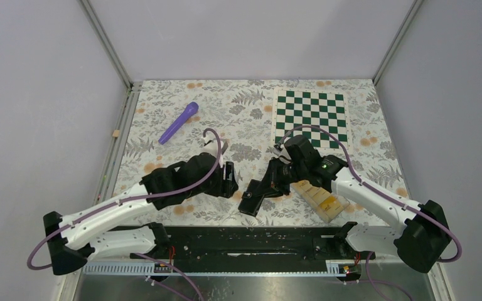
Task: Put the credit cards into the card holder
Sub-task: Open the card holder.
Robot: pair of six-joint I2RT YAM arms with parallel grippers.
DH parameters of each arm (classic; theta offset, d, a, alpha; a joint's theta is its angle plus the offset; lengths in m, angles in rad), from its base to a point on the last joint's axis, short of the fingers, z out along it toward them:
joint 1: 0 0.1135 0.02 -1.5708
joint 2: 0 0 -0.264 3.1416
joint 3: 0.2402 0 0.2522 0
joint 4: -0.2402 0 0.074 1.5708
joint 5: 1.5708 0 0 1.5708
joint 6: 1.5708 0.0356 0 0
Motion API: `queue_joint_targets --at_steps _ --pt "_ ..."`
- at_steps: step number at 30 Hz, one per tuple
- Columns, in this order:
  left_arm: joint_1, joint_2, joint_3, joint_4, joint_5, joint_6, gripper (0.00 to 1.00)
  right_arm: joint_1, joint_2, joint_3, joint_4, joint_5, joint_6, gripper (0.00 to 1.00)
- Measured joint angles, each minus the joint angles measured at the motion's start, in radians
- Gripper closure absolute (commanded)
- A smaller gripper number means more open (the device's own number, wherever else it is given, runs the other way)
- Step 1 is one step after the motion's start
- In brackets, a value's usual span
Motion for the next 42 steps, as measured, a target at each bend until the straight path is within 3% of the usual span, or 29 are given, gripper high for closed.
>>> queue_joint_targets --at_steps 5,14,30,37,42 --pt "-0.103 -0.009 0.033 0.000 -0.006 0.042 0.45 0.000 0.016 0.009 -0.003 0.000 -0.005 1.00" --pt "-0.228 0.129 0.121 0.003 -0.032 0.088 0.50 0.000 0.032 0.034 -0.018 0.000 -0.006 1.00" --pt "-0.249 0.232 0.130 0.008 -0.129 0.055 0.70 -0.001 0.035 0.035 -0.061 0.038 -0.012 1.00" --pt "-0.256 0.290 0.130 0.031 -0.146 0.012 0.86 -0.002 0.035 0.025 -0.080 0.080 -0.011 1.00" --pt "-0.258 0.301 0.130 0.035 -0.164 -0.044 0.91 -0.002 0.035 0.019 -0.069 0.089 -0.010 1.00"
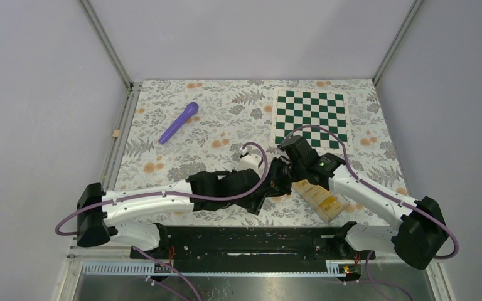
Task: Put the credit cards into the card holder
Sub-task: Open the card holder.
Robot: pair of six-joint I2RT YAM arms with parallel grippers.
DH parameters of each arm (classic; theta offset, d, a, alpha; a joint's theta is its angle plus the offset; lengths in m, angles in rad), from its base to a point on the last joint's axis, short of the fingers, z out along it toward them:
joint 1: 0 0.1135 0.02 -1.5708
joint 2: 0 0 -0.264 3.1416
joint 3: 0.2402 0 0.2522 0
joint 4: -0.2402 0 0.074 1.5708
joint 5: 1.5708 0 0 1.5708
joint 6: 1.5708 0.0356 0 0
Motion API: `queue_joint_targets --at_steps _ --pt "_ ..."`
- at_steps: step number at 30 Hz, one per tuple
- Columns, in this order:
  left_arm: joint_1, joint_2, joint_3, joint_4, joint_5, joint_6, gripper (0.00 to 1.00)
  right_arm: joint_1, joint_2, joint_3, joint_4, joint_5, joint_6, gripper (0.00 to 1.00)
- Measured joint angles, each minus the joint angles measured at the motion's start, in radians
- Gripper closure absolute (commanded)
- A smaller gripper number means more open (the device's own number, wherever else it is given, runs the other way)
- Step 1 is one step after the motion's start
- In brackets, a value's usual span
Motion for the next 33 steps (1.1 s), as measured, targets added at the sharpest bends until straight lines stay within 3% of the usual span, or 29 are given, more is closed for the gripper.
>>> queue_joint_targets --at_steps 9,17,22,28,33 --pt "0.074 0.002 -0.072 0.094 0.079 -0.117 0.92 -0.003 -0.006 -0.035 0.024 0.050 0.004 1.00" --pt "0.233 -0.002 -0.211 0.031 0.073 -0.136 0.84 0.005 -0.057 -0.036 0.016 -0.084 0.004 1.00" --pt "0.263 -0.028 -0.211 0.016 0.115 -0.125 0.61 0.005 -0.058 -0.036 0.002 -0.090 -0.014 1.00" --pt "0.316 -0.179 -0.211 0.016 0.228 -0.111 0.34 0.005 -0.055 -0.036 -0.020 -0.089 -0.053 1.00" --pt "0.355 -0.295 -0.211 0.038 0.358 -0.097 0.30 0.005 -0.032 -0.036 -0.029 -0.089 -0.078 1.00"
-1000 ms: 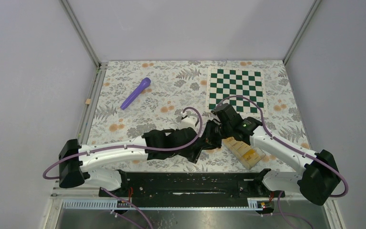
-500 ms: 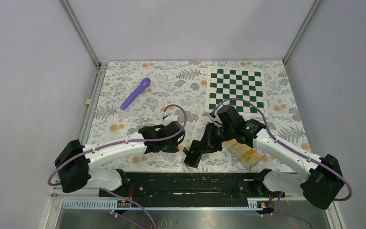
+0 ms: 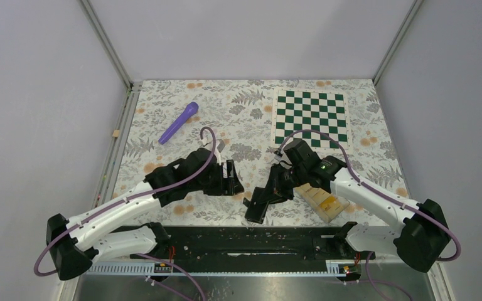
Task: Put the credit cards into the card holder
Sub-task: Open the card holder.
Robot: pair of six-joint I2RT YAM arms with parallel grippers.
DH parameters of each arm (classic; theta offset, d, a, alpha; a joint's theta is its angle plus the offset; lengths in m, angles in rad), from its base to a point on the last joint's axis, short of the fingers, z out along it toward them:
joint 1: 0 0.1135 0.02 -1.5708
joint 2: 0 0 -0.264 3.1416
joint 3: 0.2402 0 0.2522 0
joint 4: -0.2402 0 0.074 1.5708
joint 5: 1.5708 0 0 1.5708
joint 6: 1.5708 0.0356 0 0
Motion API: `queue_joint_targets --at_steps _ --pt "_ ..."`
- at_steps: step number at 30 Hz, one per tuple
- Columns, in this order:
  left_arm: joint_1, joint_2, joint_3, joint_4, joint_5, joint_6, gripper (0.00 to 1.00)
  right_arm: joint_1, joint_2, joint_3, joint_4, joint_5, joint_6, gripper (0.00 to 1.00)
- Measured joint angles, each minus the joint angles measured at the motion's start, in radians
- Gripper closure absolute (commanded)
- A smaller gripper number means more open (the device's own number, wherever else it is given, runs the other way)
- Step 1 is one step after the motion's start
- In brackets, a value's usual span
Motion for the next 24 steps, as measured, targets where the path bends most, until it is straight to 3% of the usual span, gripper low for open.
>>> queue_joint_targets --at_steps 12,20,24 --pt "0.002 0.068 -0.035 0.126 0.259 0.018 0.51 0.000 0.009 0.001 0.000 -0.001 -0.010 1.00" --pt "0.002 0.141 -0.056 0.167 0.299 0.019 0.60 0.000 0.009 0.003 0.000 -0.002 -0.010 1.00" --pt "0.002 0.166 -0.056 0.179 0.303 0.026 0.71 0.000 0.009 0.003 0.000 -0.002 -0.010 1.00"
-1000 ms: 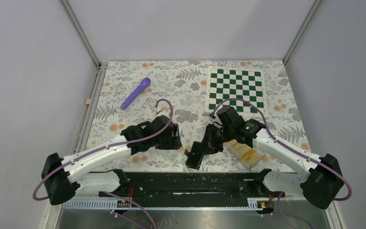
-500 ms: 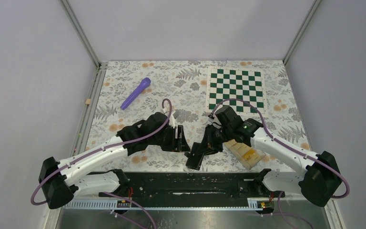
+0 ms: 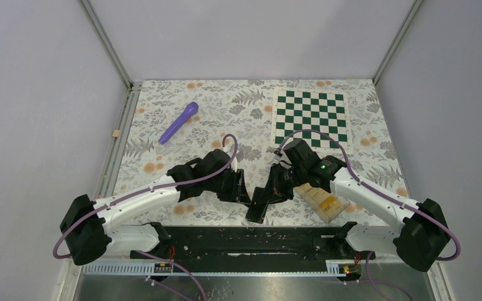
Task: Put the credit cards into the card holder
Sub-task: Open the card holder.
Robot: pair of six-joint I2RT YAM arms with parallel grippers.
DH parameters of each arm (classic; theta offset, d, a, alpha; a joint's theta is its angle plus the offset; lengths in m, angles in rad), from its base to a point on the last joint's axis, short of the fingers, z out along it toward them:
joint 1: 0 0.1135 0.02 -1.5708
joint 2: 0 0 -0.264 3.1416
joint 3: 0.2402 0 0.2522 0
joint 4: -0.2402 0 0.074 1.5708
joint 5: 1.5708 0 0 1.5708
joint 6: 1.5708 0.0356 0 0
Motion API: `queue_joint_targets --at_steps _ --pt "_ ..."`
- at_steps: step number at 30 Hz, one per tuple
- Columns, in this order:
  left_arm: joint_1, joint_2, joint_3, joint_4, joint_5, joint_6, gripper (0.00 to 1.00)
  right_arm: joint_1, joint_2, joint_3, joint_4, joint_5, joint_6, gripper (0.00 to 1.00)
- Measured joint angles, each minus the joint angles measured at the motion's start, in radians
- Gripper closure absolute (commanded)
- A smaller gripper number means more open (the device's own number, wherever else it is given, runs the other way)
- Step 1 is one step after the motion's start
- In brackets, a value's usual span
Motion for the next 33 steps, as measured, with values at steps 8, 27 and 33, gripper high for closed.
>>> queue_joint_targets --at_steps 8,27,33 --pt "0.000 0.017 0.000 0.003 0.005 0.014 1.00 0.000 0.000 0.002 0.000 0.000 0.000 1.00" --pt "0.007 -0.085 0.323 -0.435 -0.177 0.116 1.00 0.000 -0.001 0.180 -0.134 0.062 -0.163 0.01" --pt "0.008 -0.072 0.454 -0.562 -0.127 0.217 1.00 0.000 -0.001 0.240 -0.171 0.060 -0.296 0.01"
